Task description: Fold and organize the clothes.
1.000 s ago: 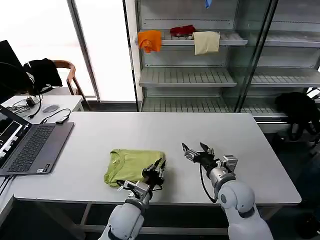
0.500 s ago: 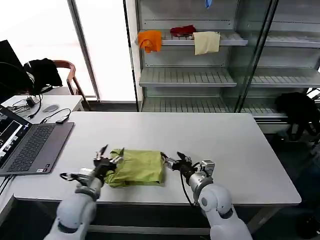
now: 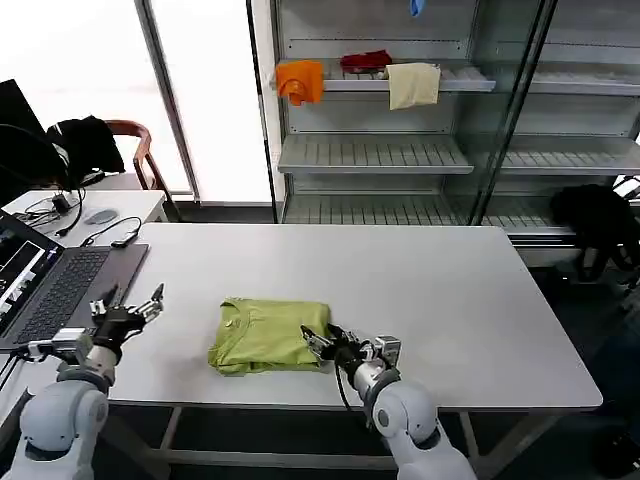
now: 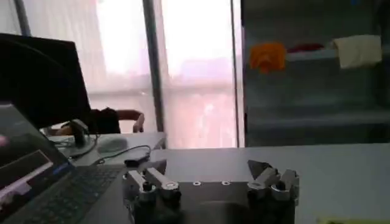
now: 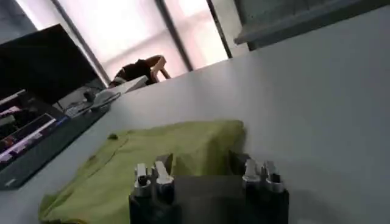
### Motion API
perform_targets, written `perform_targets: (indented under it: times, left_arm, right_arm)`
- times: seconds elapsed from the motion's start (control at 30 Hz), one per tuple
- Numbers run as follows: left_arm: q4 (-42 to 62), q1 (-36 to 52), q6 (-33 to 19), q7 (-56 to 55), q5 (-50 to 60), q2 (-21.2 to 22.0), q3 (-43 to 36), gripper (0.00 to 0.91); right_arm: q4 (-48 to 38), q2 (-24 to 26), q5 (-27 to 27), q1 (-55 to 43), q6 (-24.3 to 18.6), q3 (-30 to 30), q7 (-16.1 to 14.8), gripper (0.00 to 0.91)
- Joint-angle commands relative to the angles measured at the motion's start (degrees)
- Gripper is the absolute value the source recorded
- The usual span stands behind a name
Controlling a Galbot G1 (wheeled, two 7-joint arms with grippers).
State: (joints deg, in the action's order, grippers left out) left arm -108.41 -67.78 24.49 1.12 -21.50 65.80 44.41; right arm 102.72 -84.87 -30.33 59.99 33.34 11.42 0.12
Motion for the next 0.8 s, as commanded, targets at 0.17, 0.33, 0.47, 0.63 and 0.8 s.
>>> perform_targets:
  times: [0.17, 0.33, 0.47, 0.63, 0.8]
  left_arm:
    - [0.59, -0.20, 0.03, 0.23, -2.68, -1.53, 4.59, 0.907]
    - [0.70, -0.24, -0.05, 0.23, -2.44, -1.06, 4.23, 0.907]
    - [0.68, -0.15, -0.05, 0.23, -1.98, -0.65, 4.04, 0.907]
    - [0.67, -0.23, -0.19, 0.23, -1.18, -0.28, 3.73, 0.907]
    - [0.71, -0.55, -0.12, 0.41, -0.18, 0.15, 3.12, 0.907]
  right_arm:
    - [0.66, -0.99, 0.77, 0.56, -0.06, -0.99, 1.38, 0.000]
    - [1.23, -0.70, 0.87, 1.04, -0.09, -0.35, 1.68, 0.000]
    - [1.95, -0.54, 1.08, 1.43, -0.11, 0.44, 2.07, 0.000]
    - [3.91, 1.50, 0.86, 1.70, -0.08, 2.05, 2.49, 0.000]
    - [5.90, 6.38, -0.59, 2.47, -0.06, 5.19, 1.71, 0.000]
